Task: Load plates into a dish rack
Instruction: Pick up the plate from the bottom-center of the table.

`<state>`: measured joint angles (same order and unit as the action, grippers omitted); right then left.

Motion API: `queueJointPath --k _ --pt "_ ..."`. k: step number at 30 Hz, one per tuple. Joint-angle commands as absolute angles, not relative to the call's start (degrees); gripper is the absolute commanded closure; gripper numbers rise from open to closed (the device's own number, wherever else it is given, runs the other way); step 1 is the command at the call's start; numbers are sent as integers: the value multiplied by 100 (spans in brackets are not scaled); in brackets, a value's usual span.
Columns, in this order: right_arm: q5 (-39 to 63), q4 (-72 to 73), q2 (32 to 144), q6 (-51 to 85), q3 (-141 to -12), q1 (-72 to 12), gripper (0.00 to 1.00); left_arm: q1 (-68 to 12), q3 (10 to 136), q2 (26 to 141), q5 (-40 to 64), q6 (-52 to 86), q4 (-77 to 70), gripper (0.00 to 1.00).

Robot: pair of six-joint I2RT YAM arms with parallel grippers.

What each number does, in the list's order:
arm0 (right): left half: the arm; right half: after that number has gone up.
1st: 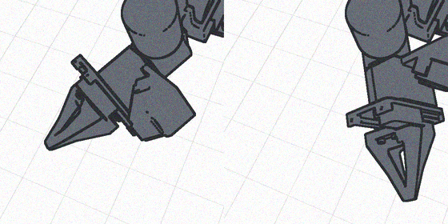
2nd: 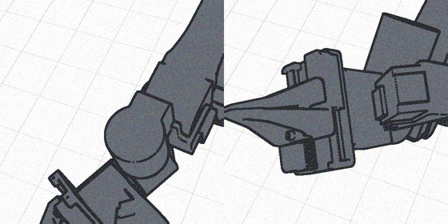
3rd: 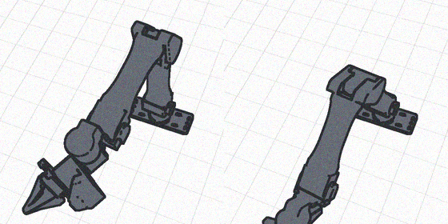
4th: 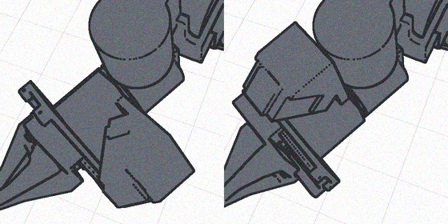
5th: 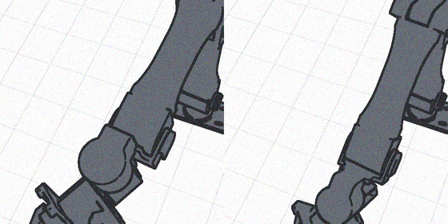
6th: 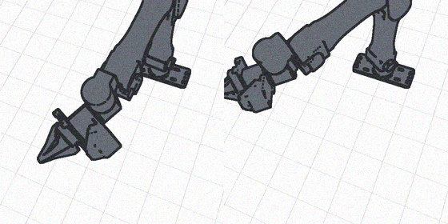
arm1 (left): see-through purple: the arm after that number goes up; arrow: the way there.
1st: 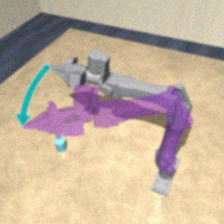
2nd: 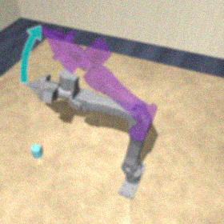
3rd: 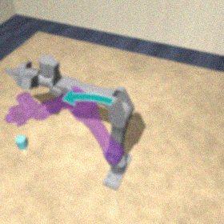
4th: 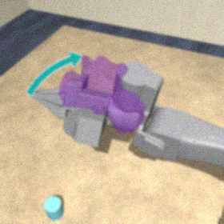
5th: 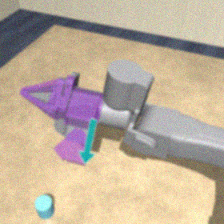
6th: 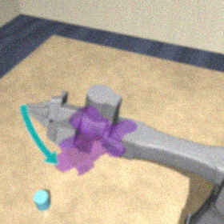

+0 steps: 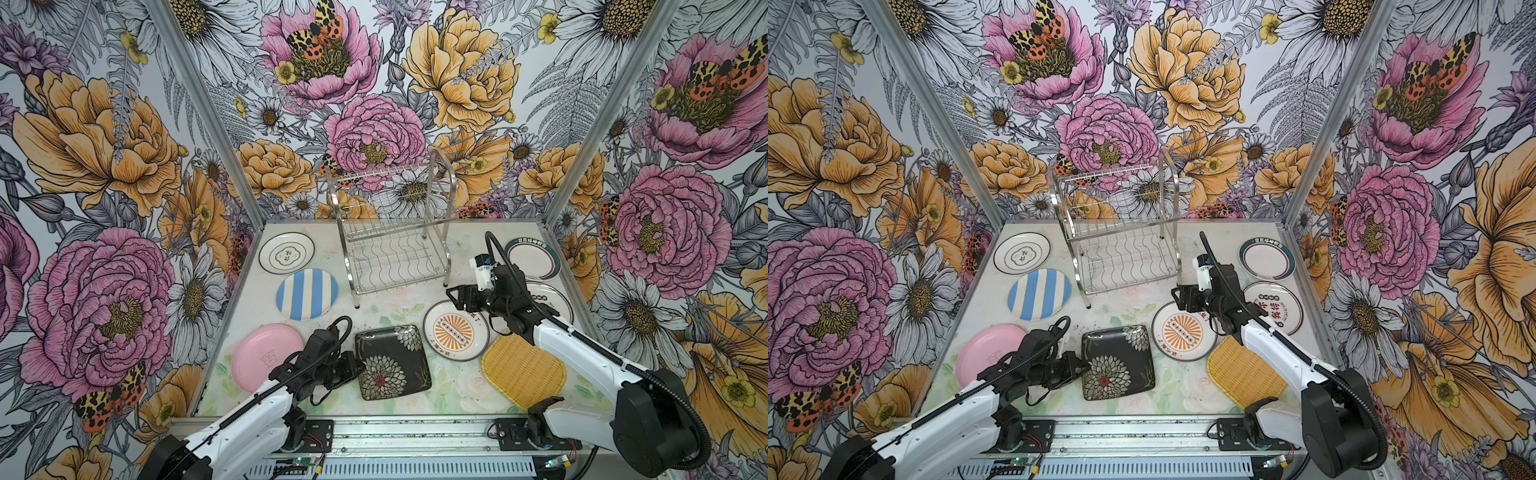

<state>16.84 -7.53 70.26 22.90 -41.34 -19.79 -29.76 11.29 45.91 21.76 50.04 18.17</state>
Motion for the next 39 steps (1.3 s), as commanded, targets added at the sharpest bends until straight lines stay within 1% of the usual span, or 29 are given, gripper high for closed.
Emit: queueJointPath --k 1,6,10,27,32,39 --pt "1817 -712 7096 2198 -4236 -1945 22 -2927 1034 4349 2026 5055 2282 100" --pt "1923 -706 7125 2215 -4204 -1946 22 -2755 1098 3549 2098 5270 2442 100" --pt "1982 -712 7105 2215 -4185 -1948 22 -2556 1129 3160 2257 5383 2415 100" --pt "2872 -703 7323 2263 -4224 -2142 22 -2047 2173 3190 2900 4880 2366 100" --pt "3574 -702 7589 2284 -4371 -2383 22 -2052 2474 3212 3088 4734 2360 100" --pt "4810 -448 8026 2501 -4540 -2671 22 -2105 2903 3429 3222 4537 2256 100"
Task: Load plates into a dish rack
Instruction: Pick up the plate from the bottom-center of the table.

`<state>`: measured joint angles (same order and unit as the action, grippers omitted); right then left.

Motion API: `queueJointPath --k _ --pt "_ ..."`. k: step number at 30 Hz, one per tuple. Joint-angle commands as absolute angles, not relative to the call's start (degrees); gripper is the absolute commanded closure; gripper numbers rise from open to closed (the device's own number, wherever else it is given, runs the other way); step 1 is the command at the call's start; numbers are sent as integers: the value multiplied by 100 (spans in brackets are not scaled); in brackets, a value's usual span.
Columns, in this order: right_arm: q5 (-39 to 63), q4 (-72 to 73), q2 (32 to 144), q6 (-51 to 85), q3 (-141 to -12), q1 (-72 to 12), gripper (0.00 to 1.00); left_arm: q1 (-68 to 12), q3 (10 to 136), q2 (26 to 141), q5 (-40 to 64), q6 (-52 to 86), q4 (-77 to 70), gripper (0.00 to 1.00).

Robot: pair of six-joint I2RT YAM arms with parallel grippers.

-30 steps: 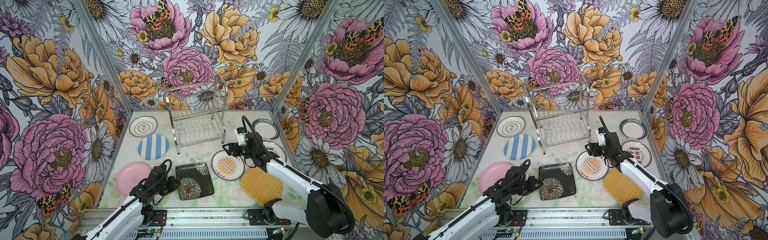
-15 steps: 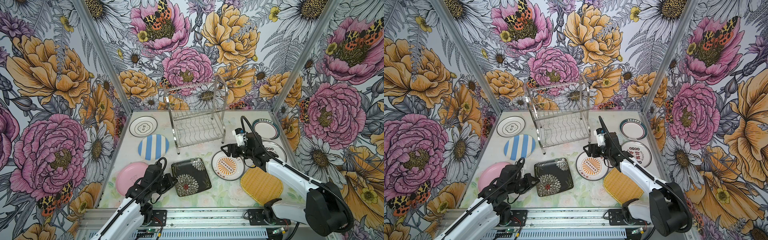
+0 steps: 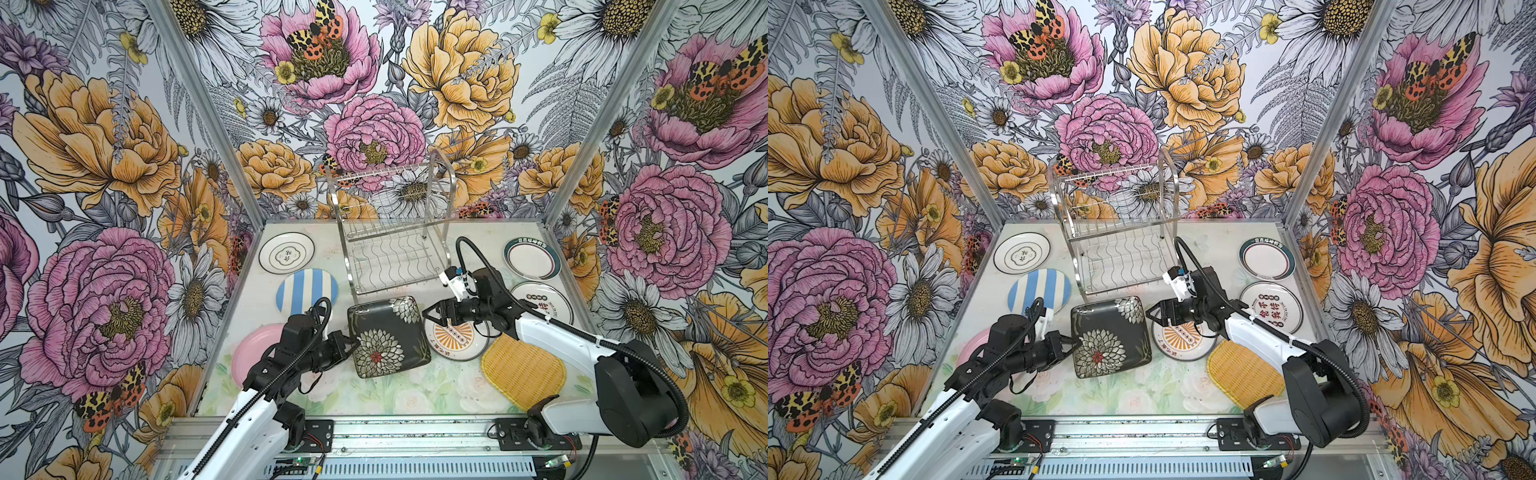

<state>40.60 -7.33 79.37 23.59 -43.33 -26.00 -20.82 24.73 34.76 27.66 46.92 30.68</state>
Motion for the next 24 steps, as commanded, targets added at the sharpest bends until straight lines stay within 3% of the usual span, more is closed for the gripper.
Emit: queueJointPath --k 1,10,16,20,24 --pt "4957 -271 8042 2618 -4508 -2685 22 -2117 2945 3473 3239 4523 2226 100" --pt "5793 1409 8266 3699 -4239 -2758 24 -2305 3208 3779 3262 4429 1986 100" --pt "6008 1459 8350 3731 -4193 -2849 29 -2307 3269 3840 3243 4456 1786 100" --pt "6086 1467 8372 3735 -4175 -2925 35 -2310 3246 3880 3257 4491 1631 100" --pt "6080 1554 8358 3775 -4141 -2944 47 -2319 3245 3920 3270 4504 1598 100"
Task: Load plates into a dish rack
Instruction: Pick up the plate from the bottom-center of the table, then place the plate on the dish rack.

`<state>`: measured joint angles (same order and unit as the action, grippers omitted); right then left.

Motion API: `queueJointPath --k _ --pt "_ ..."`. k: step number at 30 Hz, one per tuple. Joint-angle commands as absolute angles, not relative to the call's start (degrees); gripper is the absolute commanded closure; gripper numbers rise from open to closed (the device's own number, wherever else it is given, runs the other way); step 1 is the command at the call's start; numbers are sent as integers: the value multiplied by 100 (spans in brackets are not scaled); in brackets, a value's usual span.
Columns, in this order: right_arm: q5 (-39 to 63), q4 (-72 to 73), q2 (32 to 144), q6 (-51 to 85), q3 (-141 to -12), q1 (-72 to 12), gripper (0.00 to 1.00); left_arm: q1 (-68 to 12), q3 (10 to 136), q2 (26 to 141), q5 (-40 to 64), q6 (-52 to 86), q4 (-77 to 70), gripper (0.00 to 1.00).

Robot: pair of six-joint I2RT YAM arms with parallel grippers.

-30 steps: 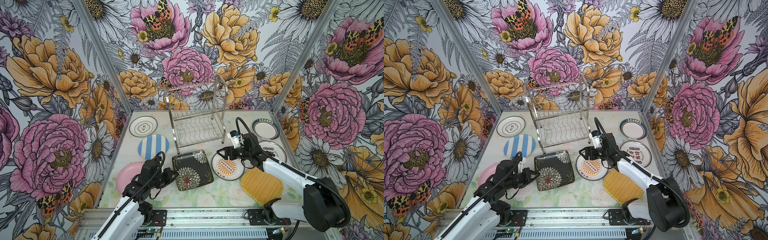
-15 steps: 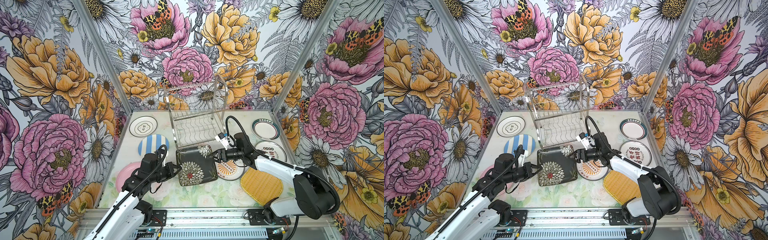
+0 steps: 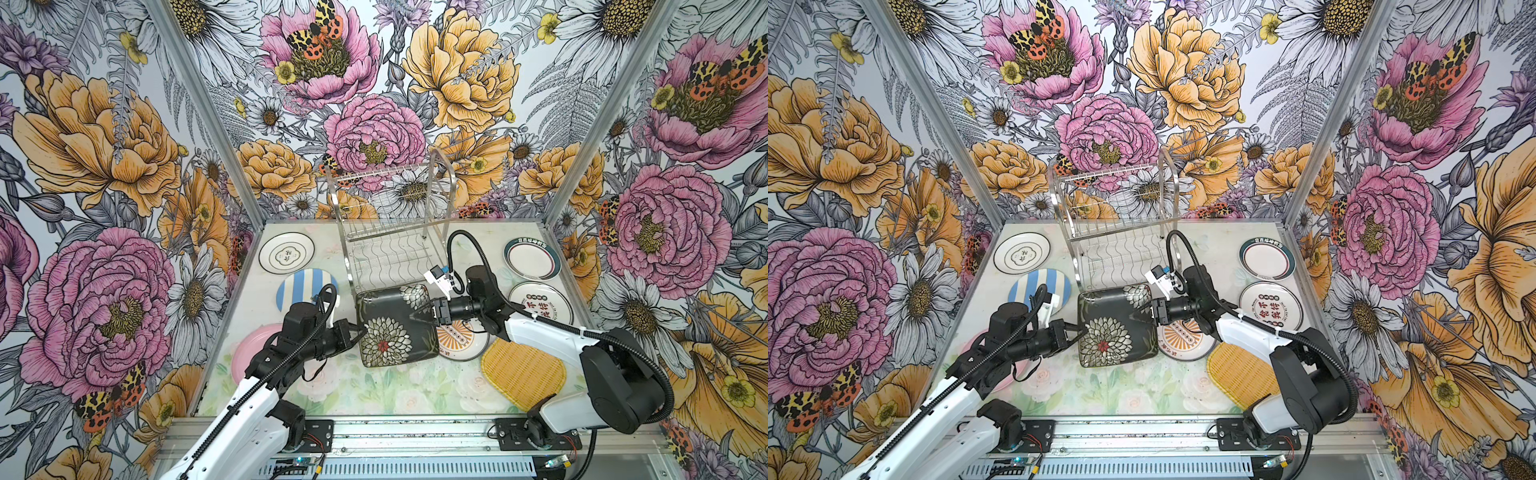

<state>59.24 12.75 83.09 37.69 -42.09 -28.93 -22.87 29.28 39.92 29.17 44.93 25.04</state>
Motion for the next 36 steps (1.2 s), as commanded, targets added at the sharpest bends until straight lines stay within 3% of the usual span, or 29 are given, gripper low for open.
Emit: queueJointPath --k 1,13,17,18,21,23,25,29,36 --pt "6082 1602 8354 3800 -4124 -2943 50 -2320 3234 3920 3284 4500 1595 100" --pt "6185 1994 8437 4044 -4138 -2937 100 -2355 3243 4074 3330 4475 1547 100" --pt "6033 1922 8385 4065 -4148 -2881 100 -2341 3335 4197 3303 4388 1650 100" --pt "5981 1876 8353 4073 -4152 -2852 100 -2329 3368 4230 3303 4354 1694 96" --pt "5667 1687 8176 4069 -4140 -2701 100 -2240 3507 4327 3305 4213 1870 55" --pt "5406 1485 7998 4044 -4150 -2581 100 -2149 3605 4387 3279 4107 2005 34" --pt "5048 1171 7781 3965 -4183 -2463 100 -2060 3683 4453 3242 4029 2101 21" --pt "4049 -46 7145 3447 -4481 -2329 100 -2014 3871 4652 2947 3830 2312 11" --pt "2281 -1288 6055 3068 -4939 -2236 100 -2115 4059 5001 2180 3605 2388 6"
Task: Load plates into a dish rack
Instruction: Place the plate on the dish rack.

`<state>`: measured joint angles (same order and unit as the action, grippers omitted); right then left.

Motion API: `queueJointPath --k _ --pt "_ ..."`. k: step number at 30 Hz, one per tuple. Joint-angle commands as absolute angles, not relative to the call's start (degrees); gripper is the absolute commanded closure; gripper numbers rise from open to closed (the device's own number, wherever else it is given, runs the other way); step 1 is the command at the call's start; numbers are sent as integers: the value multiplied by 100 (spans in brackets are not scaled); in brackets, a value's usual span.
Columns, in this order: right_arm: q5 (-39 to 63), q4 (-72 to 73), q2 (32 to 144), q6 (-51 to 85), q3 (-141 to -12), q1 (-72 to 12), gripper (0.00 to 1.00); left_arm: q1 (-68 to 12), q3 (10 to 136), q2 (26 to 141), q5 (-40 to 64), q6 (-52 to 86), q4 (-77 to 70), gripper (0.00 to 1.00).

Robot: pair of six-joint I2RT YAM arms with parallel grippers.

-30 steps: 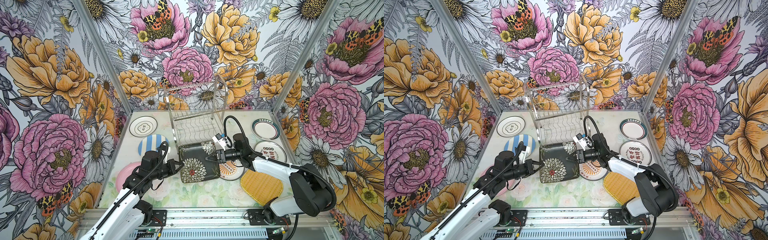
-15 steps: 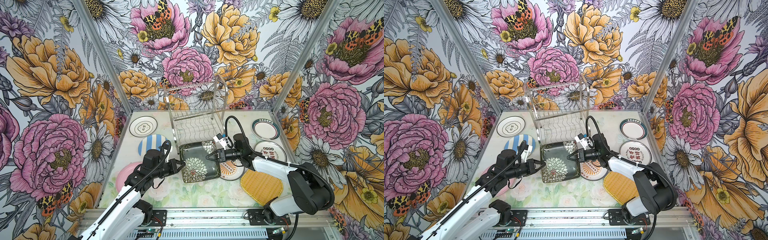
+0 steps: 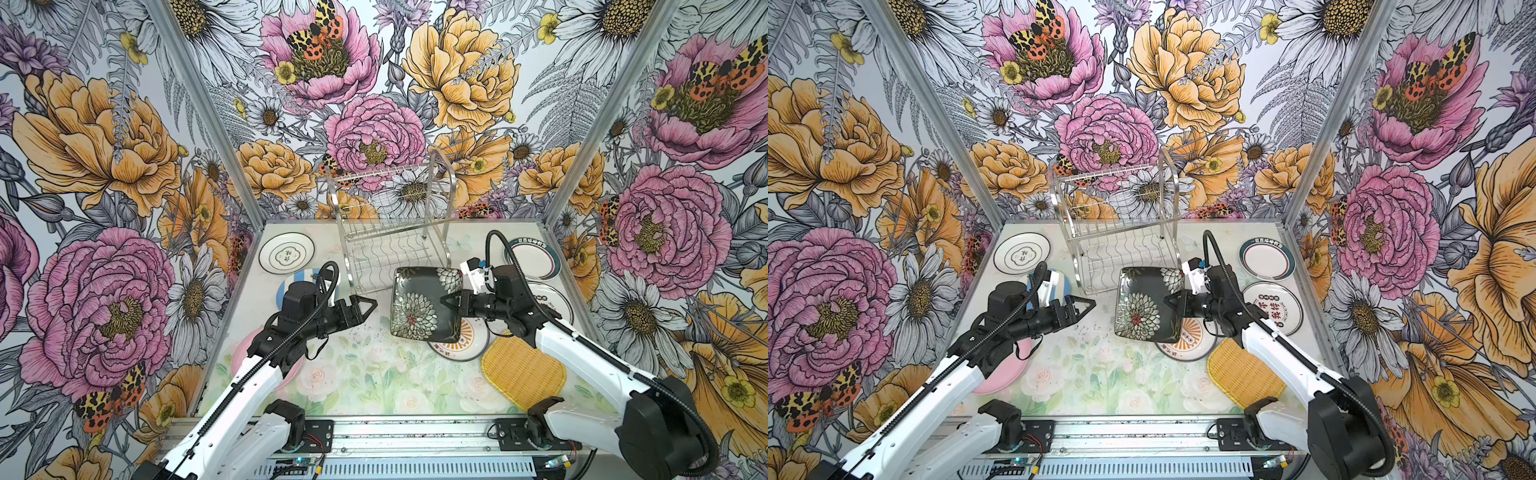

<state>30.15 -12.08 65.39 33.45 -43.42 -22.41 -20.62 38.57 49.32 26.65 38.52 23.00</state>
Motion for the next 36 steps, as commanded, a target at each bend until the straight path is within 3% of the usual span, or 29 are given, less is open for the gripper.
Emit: queueJointPath --k 1,14,23,36 --pt "2083 -1407 5945 3035 -5039 -2249 100 -2161 4090 5054 2054 3564 2375 6" --pt "645 -2450 5689 2738 -6997 -2365 100 -2516 4132 5552 1488 3391 1847 3" --pt "483 -2707 6490 2721 -8488 -2409 100 -2643 4071 5638 1368 3445 1641 1" --pt "-1198 -1821 7543 2113 -9823 -2830 100 -2656 4000 5738 1275 3469 1513 1"
